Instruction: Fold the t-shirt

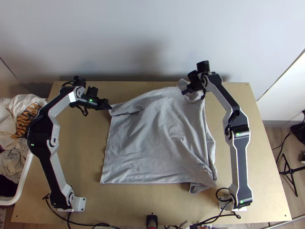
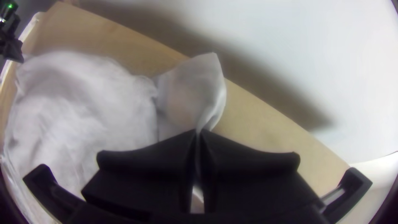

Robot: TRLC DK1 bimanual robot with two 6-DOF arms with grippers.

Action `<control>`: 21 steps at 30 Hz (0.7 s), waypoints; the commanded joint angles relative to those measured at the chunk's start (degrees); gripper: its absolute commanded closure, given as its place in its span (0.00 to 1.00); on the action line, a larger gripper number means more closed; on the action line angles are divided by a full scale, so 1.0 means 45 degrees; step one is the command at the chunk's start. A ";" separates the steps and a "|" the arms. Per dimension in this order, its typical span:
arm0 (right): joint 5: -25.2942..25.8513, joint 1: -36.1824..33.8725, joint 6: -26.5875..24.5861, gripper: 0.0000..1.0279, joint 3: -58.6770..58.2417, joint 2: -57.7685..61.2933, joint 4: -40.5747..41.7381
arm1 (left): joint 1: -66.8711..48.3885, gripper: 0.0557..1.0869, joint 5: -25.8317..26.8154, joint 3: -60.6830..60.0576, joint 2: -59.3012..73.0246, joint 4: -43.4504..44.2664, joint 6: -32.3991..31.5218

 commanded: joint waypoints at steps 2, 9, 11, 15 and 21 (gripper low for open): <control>-0.0381 -0.0072 0.0122 0.95 -0.1179 -0.1326 0.0003 | 0.0190 0.97 0.0029 -0.0118 -0.0732 -0.0117 0.0029; -0.0986 0.0221 0.0669 0.96 -0.2585 -0.2694 0.0569 | 0.0249 0.97 0.0048 -0.0197 -0.1318 -0.0274 0.0088; -0.1084 0.0319 0.0786 0.96 -0.3210 -0.3221 0.0784 | 0.0249 0.97 0.0048 -0.0255 -0.1513 -0.0274 0.0127; -0.1221 0.0377 0.1001 0.96 -0.4831 -0.4471 0.1370 | 0.0210 0.97 0.0068 -0.0333 -0.1787 -0.0313 0.0342; -0.1240 0.0240 0.1040 0.96 -0.7995 -0.6541 0.2522 | -0.0357 0.97 0.0263 -0.1388 -0.2997 -0.0723 0.1279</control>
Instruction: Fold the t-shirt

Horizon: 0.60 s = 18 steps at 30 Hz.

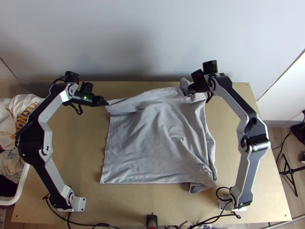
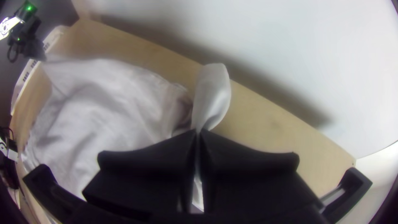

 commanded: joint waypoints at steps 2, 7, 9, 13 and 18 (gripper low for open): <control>-0.0099 -0.0090 0.0127 0.96 -0.3940 -0.2630 0.1398 | -0.0503 0.97 0.0176 -0.1274 -0.1343 -0.0320 0.0931; -0.0099 -0.0168 0.0146 0.96 -0.5542 -0.3958 0.1984 | -0.0171 0.97 0.0176 -0.1957 -0.1773 -0.0554 0.1497; -0.0099 -0.0188 0.0166 0.96 -0.6010 -0.4466 0.2159 | 0.0064 0.97 0.0156 -0.2192 -0.1987 -0.0652 0.1712; -0.0079 -0.0110 0.0185 0.96 -0.6792 -0.5481 0.2452 | 0.0552 0.97 0.0156 -0.2602 -0.2612 -0.1062 0.2239; -0.0079 0.0144 0.0381 0.96 -0.7729 -0.6888 0.2491 | 0.0786 0.97 0.0156 -0.3539 -0.3667 -0.1277 0.2767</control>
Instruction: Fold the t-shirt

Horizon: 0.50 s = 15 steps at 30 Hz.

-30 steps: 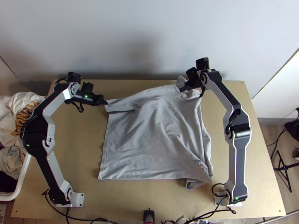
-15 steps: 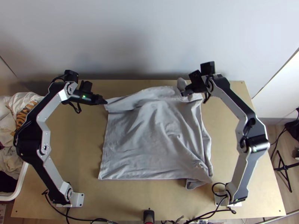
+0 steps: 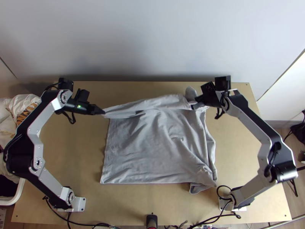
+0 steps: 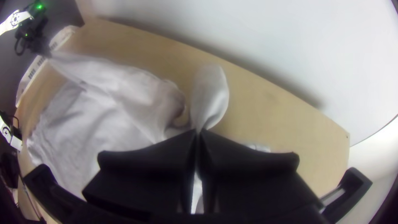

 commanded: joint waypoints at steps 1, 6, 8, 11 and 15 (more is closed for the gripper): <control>-0.0007 0.0339 0.0186 0.96 -0.1595 -0.2129 0.0296 | 0.0442 0.97 -0.0014 -0.1180 -0.1361 -0.0364 0.0673; -0.0007 0.0847 0.0265 0.96 -0.2943 -0.3457 0.0296 | 0.0403 0.97 0.0025 -0.2234 -0.2201 -0.0559 0.1064; 0.0013 0.1003 0.0343 0.96 -0.3627 -0.3926 0.0296 | 0.0363 0.97 0.0045 -0.2683 -0.2377 -0.0559 0.1103; -0.0007 0.1140 0.0362 0.96 -0.4564 -0.4512 0.0296 | 0.0363 0.97 0.0240 -0.3230 -0.2591 -0.0559 0.1103; -0.0007 0.1120 0.0382 0.96 -0.5482 -0.5235 0.0296 | 0.0110 0.97 0.0338 -0.3894 -0.3119 -0.0579 0.1201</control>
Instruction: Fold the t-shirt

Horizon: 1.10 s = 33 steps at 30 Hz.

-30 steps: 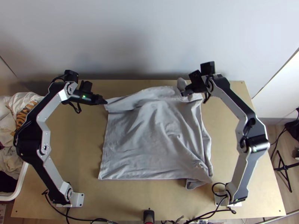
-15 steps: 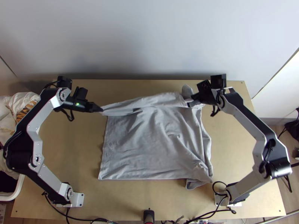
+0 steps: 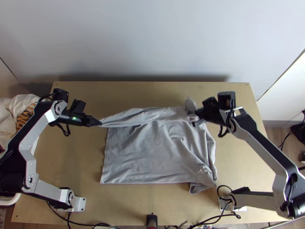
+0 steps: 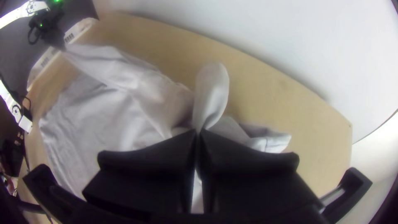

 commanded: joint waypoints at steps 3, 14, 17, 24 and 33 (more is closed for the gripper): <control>-0.0002 0.0310 0.0056 0.96 -0.2231 -0.1847 0.0005 | -0.0294 0.97 0.0168 -0.1453 -0.1114 -0.0162 0.0254; 0.0096 0.0779 -0.0393 0.96 -0.3657 -0.3195 -0.0738 | -0.0235 0.97 0.0148 -0.3093 -0.1876 -0.0708 0.0801; 0.0252 0.0954 -0.0745 0.96 -0.4008 -0.3429 -0.1128 | -0.0138 0.97 0.0148 -0.3601 -0.2032 -0.0708 0.0801; 0.0506 0.1384 -0.1252 0.96 -0.4497 -0.3644 -0.2066 | -0.0138 0.97 0.0129 -0.4851 -0.2169 -0.1314 0.1387; 0.1326 0.1501 -0.1213 0.34 -0.5278 -0.3996 -0.3120 | -0.0216 0.08 -0.0067 -0.6004 -0.1954 -0.2037 0.1914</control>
